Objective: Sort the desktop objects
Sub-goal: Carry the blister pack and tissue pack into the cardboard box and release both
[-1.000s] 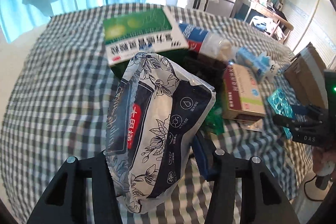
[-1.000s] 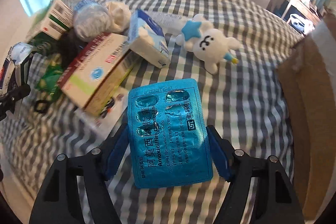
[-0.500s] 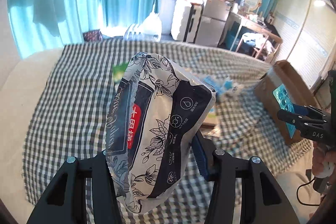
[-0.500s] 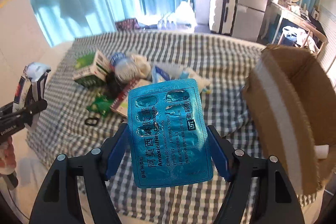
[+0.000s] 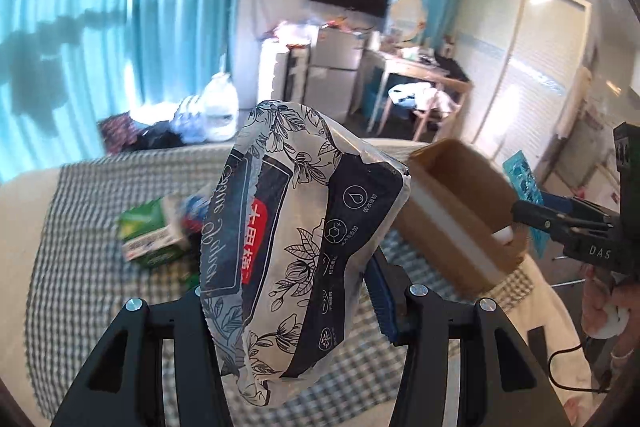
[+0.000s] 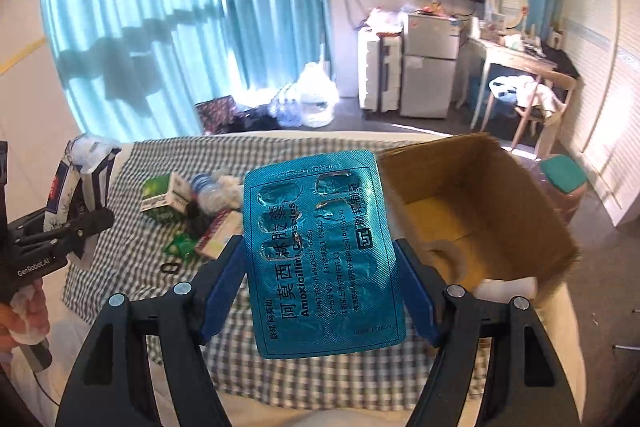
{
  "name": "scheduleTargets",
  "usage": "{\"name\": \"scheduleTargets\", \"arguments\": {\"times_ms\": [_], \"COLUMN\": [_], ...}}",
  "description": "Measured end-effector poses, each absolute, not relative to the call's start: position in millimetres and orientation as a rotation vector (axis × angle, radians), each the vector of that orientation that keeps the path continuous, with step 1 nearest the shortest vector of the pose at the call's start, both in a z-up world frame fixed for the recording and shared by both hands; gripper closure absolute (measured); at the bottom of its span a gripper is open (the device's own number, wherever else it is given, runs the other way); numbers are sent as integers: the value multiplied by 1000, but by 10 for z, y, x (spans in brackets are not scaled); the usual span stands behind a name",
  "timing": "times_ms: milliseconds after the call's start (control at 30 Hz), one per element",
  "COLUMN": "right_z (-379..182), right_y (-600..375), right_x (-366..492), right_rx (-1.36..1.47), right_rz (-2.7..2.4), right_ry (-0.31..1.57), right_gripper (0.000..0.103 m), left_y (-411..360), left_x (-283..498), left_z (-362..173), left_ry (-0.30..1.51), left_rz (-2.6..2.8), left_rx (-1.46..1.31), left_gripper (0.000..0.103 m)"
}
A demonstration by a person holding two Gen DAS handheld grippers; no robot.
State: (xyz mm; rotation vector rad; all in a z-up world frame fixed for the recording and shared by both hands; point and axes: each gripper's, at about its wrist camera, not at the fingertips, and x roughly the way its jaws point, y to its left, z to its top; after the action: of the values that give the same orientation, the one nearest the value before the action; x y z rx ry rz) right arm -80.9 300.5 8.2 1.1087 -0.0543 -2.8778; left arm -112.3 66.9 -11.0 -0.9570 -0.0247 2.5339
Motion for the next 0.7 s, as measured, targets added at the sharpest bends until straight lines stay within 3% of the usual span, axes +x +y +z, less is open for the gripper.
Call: {"name": "scheduleTargets", "arguments": {"times_ms": [400, 700], "right_z": [367, 232], "right_y": [3883, 4668], "right_x": [-788, -1035], "right_rx": [1101, 1172], "right_rz": [-3033, -3075], "right_ry": [-90, -254], "right_gripper": [31, 30], "left_y": [2285, 3353], "left_x": [-1347, -1682], "left_z": [145, -205], "left_ry": [36, 122], "left_rz": [2374, 2232], "left_rx": [-838, -897], "left_gripper": [51, 51]}}
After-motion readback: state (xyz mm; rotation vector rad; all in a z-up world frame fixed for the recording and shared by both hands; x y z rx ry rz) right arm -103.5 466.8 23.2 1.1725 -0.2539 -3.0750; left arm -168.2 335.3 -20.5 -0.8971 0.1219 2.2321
